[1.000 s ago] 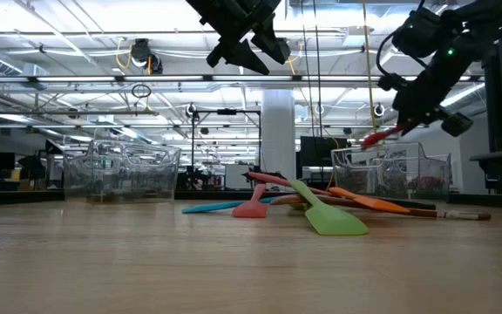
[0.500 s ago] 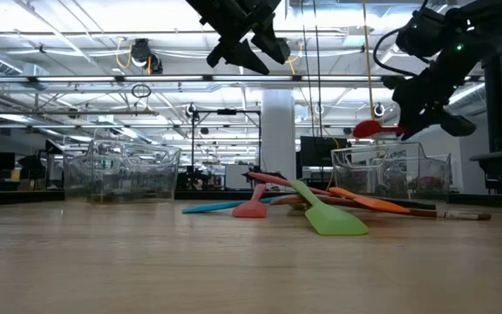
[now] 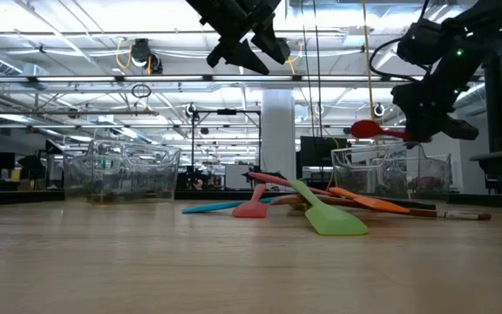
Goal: Pick & Place Kitchen Items
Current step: Put the red serving spoon into the top right transparent bin
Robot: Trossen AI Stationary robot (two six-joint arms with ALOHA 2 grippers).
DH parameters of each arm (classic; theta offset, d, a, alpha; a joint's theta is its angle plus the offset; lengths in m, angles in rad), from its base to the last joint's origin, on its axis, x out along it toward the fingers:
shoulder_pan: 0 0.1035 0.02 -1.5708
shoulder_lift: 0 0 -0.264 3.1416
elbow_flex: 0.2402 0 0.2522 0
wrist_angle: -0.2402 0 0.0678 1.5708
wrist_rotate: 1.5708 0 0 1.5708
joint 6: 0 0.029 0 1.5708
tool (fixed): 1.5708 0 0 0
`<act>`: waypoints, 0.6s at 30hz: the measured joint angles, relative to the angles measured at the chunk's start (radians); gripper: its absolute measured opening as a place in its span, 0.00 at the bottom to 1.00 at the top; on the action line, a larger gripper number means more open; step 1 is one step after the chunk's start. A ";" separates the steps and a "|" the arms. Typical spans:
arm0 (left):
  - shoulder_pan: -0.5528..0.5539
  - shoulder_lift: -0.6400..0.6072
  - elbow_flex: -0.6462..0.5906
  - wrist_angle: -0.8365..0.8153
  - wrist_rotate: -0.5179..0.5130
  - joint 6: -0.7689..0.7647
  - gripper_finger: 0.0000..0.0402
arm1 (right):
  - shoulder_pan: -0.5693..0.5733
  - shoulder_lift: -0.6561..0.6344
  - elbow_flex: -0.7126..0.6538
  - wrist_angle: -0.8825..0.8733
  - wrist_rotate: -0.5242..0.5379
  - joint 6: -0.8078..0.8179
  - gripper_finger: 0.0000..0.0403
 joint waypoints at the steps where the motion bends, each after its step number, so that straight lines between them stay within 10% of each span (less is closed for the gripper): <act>1: 0.000 0.000 0.000 0.000 0.000 0.000 0.52 | -0.009 0.007 0.000 -0.001 -0.002 0.000 0.09; 18: -0.001 0.000 0.000 0.000 0.001 0.004 0.52 | -0.068 0.211 0.000 0.068 -0.044 -0.037 0.09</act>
